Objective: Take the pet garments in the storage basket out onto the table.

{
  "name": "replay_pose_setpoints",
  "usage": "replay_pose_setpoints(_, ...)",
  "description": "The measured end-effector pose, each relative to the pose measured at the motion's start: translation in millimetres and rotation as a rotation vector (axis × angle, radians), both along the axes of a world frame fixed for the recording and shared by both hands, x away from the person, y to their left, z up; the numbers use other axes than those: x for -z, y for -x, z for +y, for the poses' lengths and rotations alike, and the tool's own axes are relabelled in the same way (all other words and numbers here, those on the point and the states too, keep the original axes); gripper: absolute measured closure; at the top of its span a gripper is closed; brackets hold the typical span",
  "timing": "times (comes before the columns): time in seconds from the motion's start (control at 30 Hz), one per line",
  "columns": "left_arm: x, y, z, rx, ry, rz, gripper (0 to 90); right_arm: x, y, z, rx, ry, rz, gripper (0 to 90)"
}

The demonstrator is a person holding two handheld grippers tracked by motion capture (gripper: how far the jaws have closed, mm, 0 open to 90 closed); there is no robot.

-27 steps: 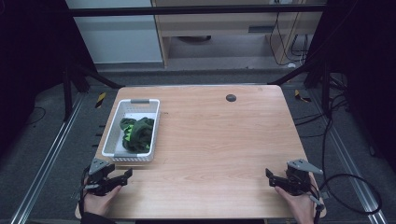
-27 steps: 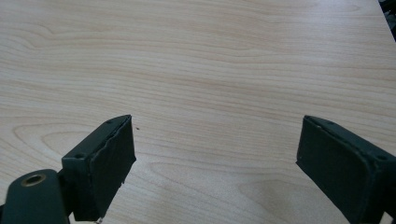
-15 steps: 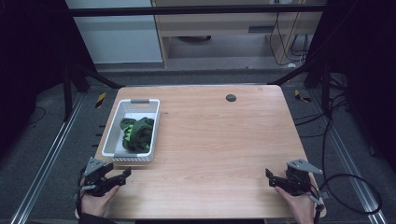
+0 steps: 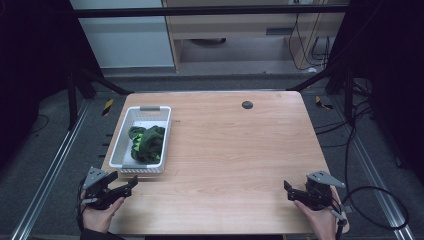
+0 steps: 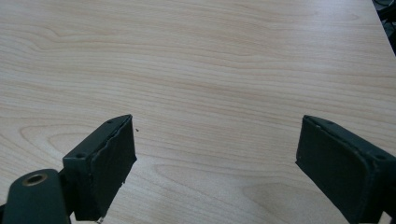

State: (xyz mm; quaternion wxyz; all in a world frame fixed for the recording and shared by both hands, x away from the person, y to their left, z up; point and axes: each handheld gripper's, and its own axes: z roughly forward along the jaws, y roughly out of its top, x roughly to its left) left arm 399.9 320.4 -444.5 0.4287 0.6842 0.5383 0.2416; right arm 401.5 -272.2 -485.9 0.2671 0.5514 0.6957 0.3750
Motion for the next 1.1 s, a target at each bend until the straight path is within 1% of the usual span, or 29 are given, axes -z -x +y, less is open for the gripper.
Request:
replay_pose_setpoints(0.1, -3.7, 0.4, 1.9, -0.007, 0.009, -0.010, 19.0, -0.2, 0.2, 1.4, -0.005, 0.003, -0.003, 11.6)
replay_pose_setpoints(0.23, -6.4, 0.6, 2.5, -0.012, 0.009, -0.016, 18.4, 0.3, 0.4, 1.1, -0.007, 0.002, -0.003, 11.5)
replay_pose_setpoints(0.4, -11.4, 0.1, 2.3, -0.007, 0.011, -0.024, 17.8, 0.2, 0.7, 1.2, -0.004, -0.003, 0.002, 11.3)
replay_pose_setpoints(0.47, -13.1, -0.2, 2.4, -0.006, 0.009, -0.027, 17.5, 0.6, 0.2, 1.0, -0.005, 0.005, -0.001, 11.2)
replay_pose_setpoints(0.67, -19.2, -1.7, 4.1, -0.006, 0.014, -0.037, 16.9, 0.5, -0.5, 1.7, -0.006, 0.007, -0.004, 10.9)
replay_pose_setpoints(0.8, -24.7, -4.4, 3.8, 0.001, 0.013, -0.037, 16.2, 0.7, -0.7, 1.5, -0.001, 0.005, 0.000, 10.6)
replay_pose_setpoints(0.87, -28.0, -5.9, 3.1, 0.006, 0.018, -0.044, 15.7, 0.6, -0.8, 1.7, 0.001, 0.001, 0.003, 10.5)
replay_pose_setpoints(0.9, -31.0, -6.4, 2.4, 0.010, 0.015, -0.044, 15.2, 0.7, -1.0, 1.8, 0.001, 0.006, 0.000, 10.4)
replay_pose_setpoints(0.93, -31.0, -6.4, 2.4, 0.010, 0.015, -0.044, 15.1, 0.7, -1.0, 1.8, 0.001, 0.006, 0.000, 10.4)
replay_pose_setpoints(1.03, -35.6, -6.8, 2.9, 0.007, 0.017, -0.056, 15.1, 0.2, -1.2, 2.1, -0.001, 0.000, 0.000, 10.3)
replay_pose_setpoints(1.1, -38.6, -7.8, 4.0, 0.003, 0.019, -0.063, 15.0, 0.5, -1.8, 2.0, -0.002, 0.005, -0.003, 10.2)
